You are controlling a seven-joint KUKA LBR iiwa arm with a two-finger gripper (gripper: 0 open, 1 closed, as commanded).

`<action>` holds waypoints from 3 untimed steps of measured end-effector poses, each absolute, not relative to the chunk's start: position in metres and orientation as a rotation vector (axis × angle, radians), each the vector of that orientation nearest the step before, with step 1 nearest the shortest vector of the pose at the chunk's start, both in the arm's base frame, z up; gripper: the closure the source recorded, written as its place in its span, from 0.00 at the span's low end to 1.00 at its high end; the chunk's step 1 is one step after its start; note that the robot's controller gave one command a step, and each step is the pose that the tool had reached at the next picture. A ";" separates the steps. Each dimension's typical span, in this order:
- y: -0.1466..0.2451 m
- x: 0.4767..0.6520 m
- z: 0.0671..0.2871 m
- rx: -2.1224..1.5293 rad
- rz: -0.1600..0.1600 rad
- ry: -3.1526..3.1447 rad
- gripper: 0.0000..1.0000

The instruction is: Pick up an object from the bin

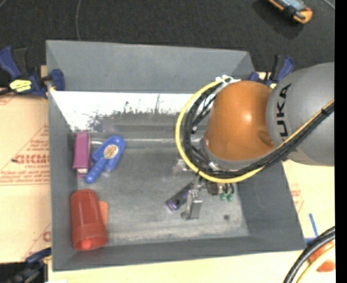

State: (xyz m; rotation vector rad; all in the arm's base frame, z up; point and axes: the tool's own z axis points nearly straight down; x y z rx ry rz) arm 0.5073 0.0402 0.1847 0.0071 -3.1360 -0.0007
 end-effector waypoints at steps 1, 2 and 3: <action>0.040 0.509 0.189 0.003 -0.002 -3.144 0.00; -0.069 0.541 0.071 0.146 0.000 -3.141 0.00; -0.051 0.552 0.071 0.558 0.000 -3.113 0.00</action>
Offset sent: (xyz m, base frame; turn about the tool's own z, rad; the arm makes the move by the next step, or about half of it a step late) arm 0.0328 -0.1073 -0.1147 -0.0907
